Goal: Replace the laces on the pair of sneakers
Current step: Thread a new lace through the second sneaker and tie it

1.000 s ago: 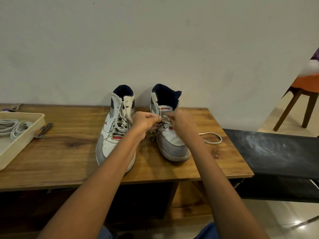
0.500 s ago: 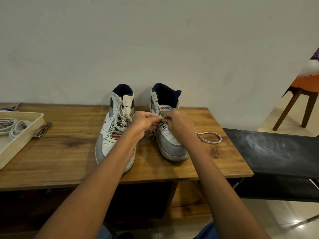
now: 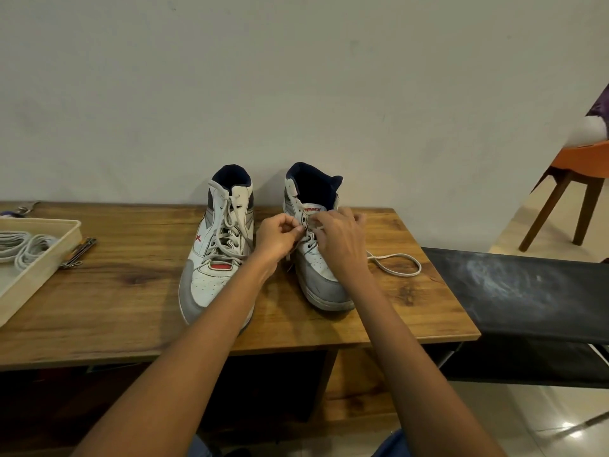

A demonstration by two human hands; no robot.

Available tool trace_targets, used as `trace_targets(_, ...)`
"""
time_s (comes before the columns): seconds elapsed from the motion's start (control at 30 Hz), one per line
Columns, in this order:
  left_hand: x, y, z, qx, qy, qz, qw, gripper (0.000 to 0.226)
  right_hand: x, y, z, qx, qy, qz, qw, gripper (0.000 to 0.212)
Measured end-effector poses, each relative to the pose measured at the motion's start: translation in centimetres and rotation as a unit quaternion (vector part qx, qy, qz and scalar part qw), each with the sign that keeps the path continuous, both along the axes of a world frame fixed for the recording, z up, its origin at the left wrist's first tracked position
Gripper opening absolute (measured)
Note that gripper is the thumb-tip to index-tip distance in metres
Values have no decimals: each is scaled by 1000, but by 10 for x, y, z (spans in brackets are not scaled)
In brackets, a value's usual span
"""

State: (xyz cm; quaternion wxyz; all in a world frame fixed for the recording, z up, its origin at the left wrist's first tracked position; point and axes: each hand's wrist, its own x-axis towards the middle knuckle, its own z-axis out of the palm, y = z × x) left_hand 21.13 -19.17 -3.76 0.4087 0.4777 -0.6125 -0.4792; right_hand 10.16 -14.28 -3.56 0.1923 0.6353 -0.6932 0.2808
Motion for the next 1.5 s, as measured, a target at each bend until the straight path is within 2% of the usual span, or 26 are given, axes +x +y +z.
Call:
trace_targets(0.1,1,1,-1,-53,-1,12,999,16,-1,2,-1,-1,-18,-29,999,28)
trace_targets(0.27,0,3,-3,-90,-51,9,995,3,-3,3,0,24,-44,-16,999,26)
trace_targets(0.4,-2,3,1,-82,-72,50,993,13,-6,4,-3,-30,-214,14,976,34)
trace_targets(0.47,-4,7,15,-21,86,95,991,16,-6,6,-1,-47,-269,15,962,38)
trace_targets(0.53,1,4,37,76,332,136,930,18,-4,10,-1,-45,-264,4,963,42)
trace_targets(0.57,8,0,46,106,419,144,890,19,-3,11,0,-44,-260,-4,965,43)
trace_targets(0.6,16,-4,51,113,453,144,873,21,-2,12,0,-46,-261,-9,964,44)
trace_targets(0.63,22,-8,55,90,413,138,896,24,-2,12,1,-49,-265,-14,963,44)
trace_targets(0.7,25,-8,53,-23,121,93,988,22,-3,13,0,-51,-274,-19,960,45)
trace_targets(0.73,23,-4,47,-86,-43,49,994,19,-3,12,0,-51,-275,-17,960,44)
trace_targets(0.8,18,1,26,-157,-252,-32,954,23,-3,12,-1,-50,-271,-13,961,43)
trace_targets(0.87,15,4,14,-181,-297,-42,937,20,-2,12,0,-48,-264,-11,963,43)
trace_targets(0.93,14,3,12,-187,-245,-19,951,15,-1,12,0,-47,-262,-9,964,42)
trace_targets(1.0,9,7,18,-163,-126,23,978,12,-3,12,0,-52,-275,-10,960,43)
trace_targets(1.03,9,7,24,-116,-11,51,992,13,-3,11,0,-55,-287,-10,956,44)
trace_targets(1.07,11,6,35,-41,147,77,985,15,-4,11,0,-58,-301,-9,952,45)
trace_targets(1.1,16,5,48,29,319,92,943,17,-4,11,0,-60,-314,-8,948,46)
trace_targets(1.13,24,3,58,75,461,87,880,19,-5,10,0,-62,-323,-7,944,46)
trace_targets(1.17,31,-2,65,98,531,84,837,21,-5,10,0,-63,-329,-6,942,46)
trace_targets(1.2,37,-5,67,106,529,89,837,23,-5,10,0,-63,-332,-7,941,46)
trace_targets(1.23,40,-8,67,95,446,100,884,23,-4,10,1,-63,-333,-8,941,46)
trace_targets(1.27,38,-9,62,59,288,106,950,22,-4,9,0,-62,-332,-10,941,46)
trace_targets(1.3,34,-6,53,2,102,93,990,25,-4,10,0,-62,-329,-10,942,45)
trace_targets(1.33,29,-2,42,-63,-62,61,994,36,-3,9,0,-62,-324,-11,944,44)
trace_targets(1.4,19,5,24,-131,-282,-6,950,57,-3,9,-1,-60,-313,-12,948,42)
trace_targets(1.5,14,8,16,-167,-354,-11,920,40,-2,9,-1,-59,-309,-17,949,41)
